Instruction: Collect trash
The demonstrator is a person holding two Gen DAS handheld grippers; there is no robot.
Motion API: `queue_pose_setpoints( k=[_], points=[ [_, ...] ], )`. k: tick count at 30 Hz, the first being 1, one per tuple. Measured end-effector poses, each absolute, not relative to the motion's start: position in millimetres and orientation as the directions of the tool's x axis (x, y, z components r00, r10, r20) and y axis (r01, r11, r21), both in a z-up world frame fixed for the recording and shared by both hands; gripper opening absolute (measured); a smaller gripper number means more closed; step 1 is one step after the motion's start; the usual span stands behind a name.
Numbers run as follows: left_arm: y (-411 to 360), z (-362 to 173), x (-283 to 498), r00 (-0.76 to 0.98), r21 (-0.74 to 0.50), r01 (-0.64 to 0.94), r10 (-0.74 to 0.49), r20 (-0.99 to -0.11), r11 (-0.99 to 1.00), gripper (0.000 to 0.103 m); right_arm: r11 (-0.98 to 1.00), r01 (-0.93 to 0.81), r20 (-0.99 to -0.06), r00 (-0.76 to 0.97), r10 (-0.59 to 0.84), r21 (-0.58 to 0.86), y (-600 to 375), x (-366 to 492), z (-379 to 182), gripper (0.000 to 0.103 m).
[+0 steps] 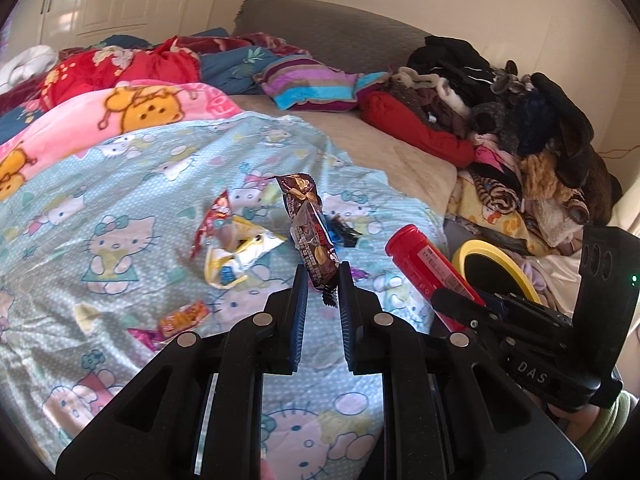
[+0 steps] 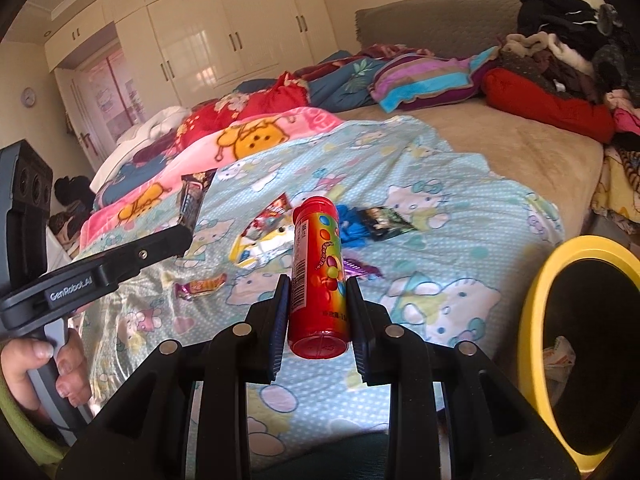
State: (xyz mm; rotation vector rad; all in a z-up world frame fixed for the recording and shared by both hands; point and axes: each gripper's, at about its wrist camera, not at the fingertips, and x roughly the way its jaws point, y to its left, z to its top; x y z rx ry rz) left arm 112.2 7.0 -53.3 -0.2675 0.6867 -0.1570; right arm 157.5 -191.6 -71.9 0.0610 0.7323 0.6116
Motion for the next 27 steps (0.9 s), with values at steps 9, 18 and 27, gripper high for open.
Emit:
queue_pose_setpoints(
  k=[9, 18, 27],
  points=[
    [-15.6, -48.5, 115.5, 0.759, -0.294, 0.111, -0.271, -0.592, 0.949, 0.01, 0.858, -0.44, -0.593, 0.627, 0.505, 0.266, -223.2, 163.2, -66.9, 0.027],
    [-48.2, -42.3, 122.0, 0.75, -0.289, 0.185, -0.324, -0.576, 0.939, 0.01, 0.886, -0.369, -0.583, 0.668, 0.463, 0.281, -258.0, 165.6, -64.1, 0.027],
    [-86.8, -40.0, 128.7, 0.728, -0.275, 0.266, -0.379, -0.571, 0.924, 0.01, 0.908, -0.288, -0.571, 0.708, 0.415, 0.304, -299.4, 165.0, -63.9, 0.027]
  ],
)
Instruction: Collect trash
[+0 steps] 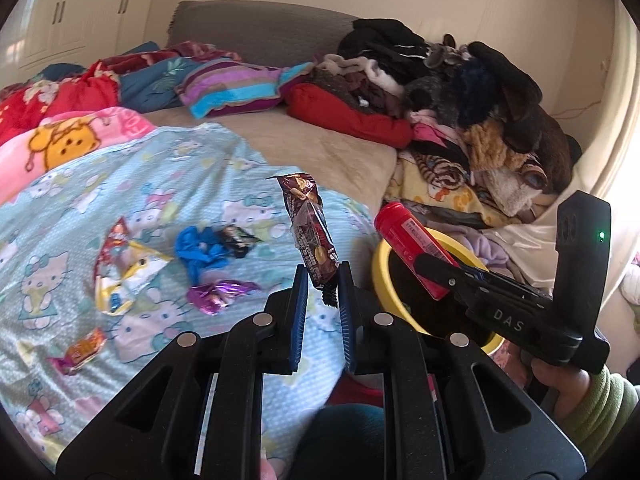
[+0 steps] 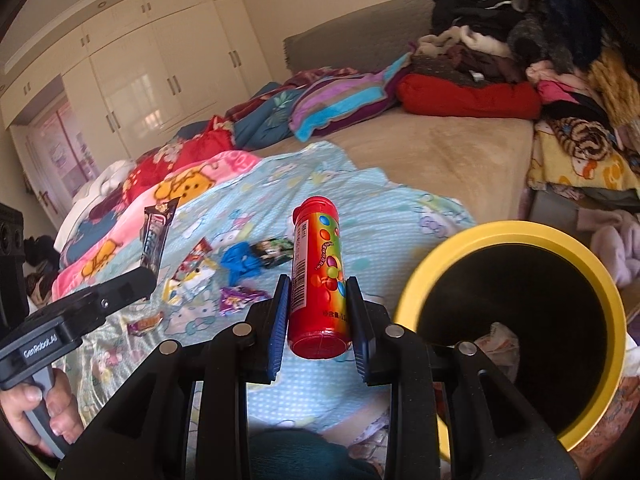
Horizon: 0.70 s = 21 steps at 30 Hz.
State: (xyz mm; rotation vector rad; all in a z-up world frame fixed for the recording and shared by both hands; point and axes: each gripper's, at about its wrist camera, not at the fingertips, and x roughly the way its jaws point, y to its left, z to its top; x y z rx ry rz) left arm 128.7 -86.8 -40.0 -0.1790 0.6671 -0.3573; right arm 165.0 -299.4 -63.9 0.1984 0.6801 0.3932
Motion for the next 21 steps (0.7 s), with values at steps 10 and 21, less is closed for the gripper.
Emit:
queue_pose_setpoints(
  k=[10, 21],
  points=[
    [-126.6, -40.4, 133.1, 0.699, -0.261, 0.338, -0.427, -0.573, 0.904, 0.01, 0.93, -0.192, -0.576, 0.74, 0.347, 0.314, -347.2, 163.1, -68.6, 0.027],
    [-162.9, -41.7, 134.9, 0.658, -0.247, 0.417, -0.478, -0.581, 0.875, 0.01, 0.946, -0.09, -0.595, 0.758, 0.268, 0.311, -387.9, 158.7, -76.0, 0.027]
  ],
)
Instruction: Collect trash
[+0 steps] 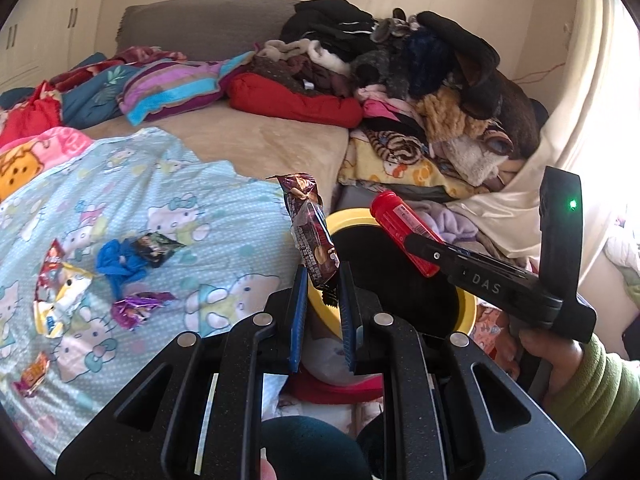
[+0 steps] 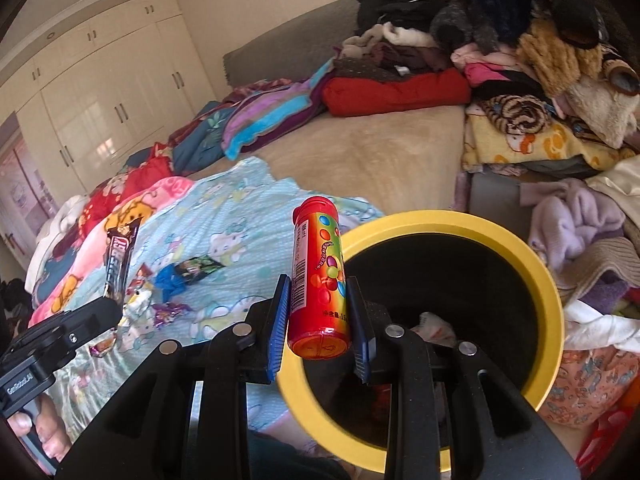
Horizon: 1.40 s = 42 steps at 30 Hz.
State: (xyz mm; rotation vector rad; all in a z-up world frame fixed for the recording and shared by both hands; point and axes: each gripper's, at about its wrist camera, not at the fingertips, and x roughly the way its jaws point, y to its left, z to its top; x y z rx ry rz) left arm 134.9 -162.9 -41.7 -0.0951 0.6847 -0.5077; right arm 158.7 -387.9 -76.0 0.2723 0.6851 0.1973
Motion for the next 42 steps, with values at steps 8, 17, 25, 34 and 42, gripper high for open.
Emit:
queue_pose_setpoints(
  k=[8, 17, 25, 34, 42],
  points=[
    [-189.3, -44.9, 136.3, 0.623, -0.239, 0.474, -0.514, -0.589, 0.848, 0.01, 0.952, -0.023, -0.61, 0.763, 0.215, 0.306, -412.7, 157.9, -80.7, 0.027],
    [-215.6, -49.3, 143.6, 0.587, -0.233, 0.523, -0.544, -0.599, 0.82, 0.01, 0.949, 0.034, -0.623, 0.761, 0.179, 0.314, -433.5, 157.9, -85.6, 0.027],
    [-234.5, -58.9, 156.5, 0.549, -0.227, 0.55, -0.553, -0.626, 0.804, 0.01, 0.946, 0.085, -0.647, 0.748, 0.147, 0.314, -447.6, 158.8, -95.8, 0.027],
    [-253.2, -79.2, 179.6, 0.499, -0.234, 0.561, -0.55, -0.67, 0.794, 0.01, 0.941, 0.129, -0.673, 0.73, 0.122, 0.312, -460.3, 162.0, -108.5, 0.027],
    [-259.9, -87.2, 205.8, 0.501, -0.242, 0.535, -0.534, -0.681, 0.81, 0.049, 0.931, 0.154, -0.686, 0.716, 0.125, 0.331, -469.0, 164.5, -116.5, 0.03]
  ],
)
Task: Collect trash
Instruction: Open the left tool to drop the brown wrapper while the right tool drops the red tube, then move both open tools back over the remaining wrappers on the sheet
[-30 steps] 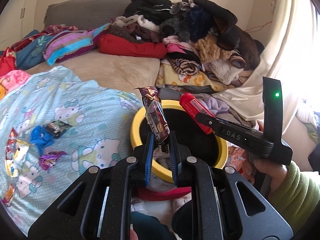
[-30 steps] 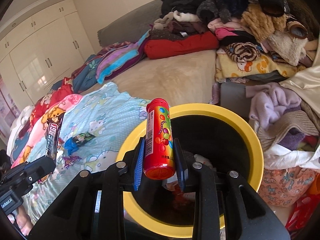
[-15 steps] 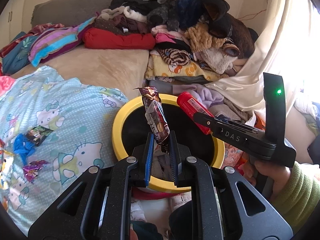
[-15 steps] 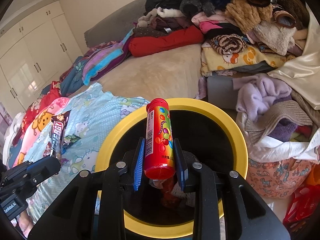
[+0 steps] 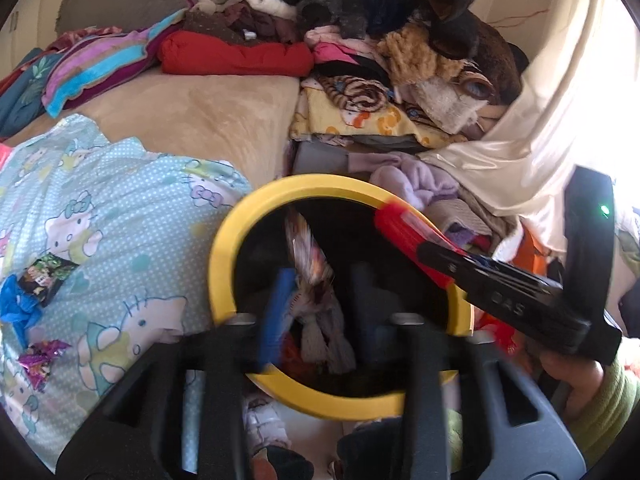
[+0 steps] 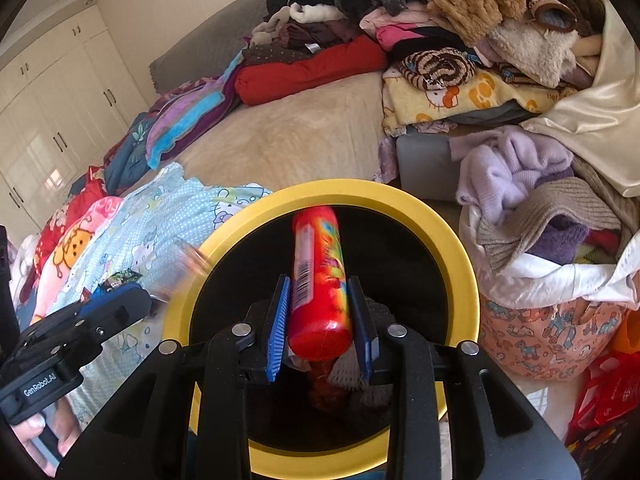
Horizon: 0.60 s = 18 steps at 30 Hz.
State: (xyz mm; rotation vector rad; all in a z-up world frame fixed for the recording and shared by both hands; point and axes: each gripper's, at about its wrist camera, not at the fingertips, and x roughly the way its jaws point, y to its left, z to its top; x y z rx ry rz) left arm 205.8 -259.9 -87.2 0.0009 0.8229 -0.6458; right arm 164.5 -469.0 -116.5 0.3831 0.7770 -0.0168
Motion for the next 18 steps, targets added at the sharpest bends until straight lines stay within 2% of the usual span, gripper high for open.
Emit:
queue_pose_setpoints(
  k=[1, 3, 4, 5, 6, 10, 18],
  points=[
    [-258.6, -85.7, 206.7, 0.51, -0.238, 0.529, -0.529, -0.678, 0.815, 0.055, 0.932, 0.153, -0.687, 0.716, 0.124, 0.328, -469.1, 164.7, -115.7, 0.032],
    [-252.0, -82.1, 205.9, 0.524, -0.24, 0.522, -0.53, -0.667, 0.818, 0.063, 0.937, 0.154, -0.685, 0.72, 0.111, 0.314, -467.7, 164.0, -113.4, 0.044],
    [-250.3, -81.3, 205.2, 0.528, -0.237, 0.519, -0.526, -0.667, 0.821, 0.067, 0.938, 0.152, -0.681, 0.724, 0.11, 0.313, -467.0, 163.7, -112.4, 0.044],
    [-247.2, -80.4, 203.7, 0.539, -0.229, 0.511, -0.516, -0.666, 0.829, 0.078, 0.938, 0.15, -0.68, 0.724, 0.11, 0.312, -466.2, 163.8, -111.7, 0.045],
    [-244.2, -79.3, 201.8, 0.548, -0.225, 0.502, -0.509, -0.663, 0.835, 0.083, 0.94, 0.149, -0.682, 0.723, 0.109, 0.308, -464.4, 164.3, -110.9, 0.046],
    [-231.1, -74.8, 191.8, 0.579, -0.221, 0.477, -0.494, -0.649, 0.85, 0.091, 0.948, 0.126, -0.679, 0.725, 0.114, 0.294, -454.1, 164.1, -106.2, 0.048],
    [-201.9, -59.5, 176.7, 0.649, -0.2, 0.429, -0.454, -0.611, 0.881, 0.092, 0.959, 0.079, -0.657, 0.744, 0.124, 0.27, -431.9, 162.2, -90.0, 0.055]
  ],
)
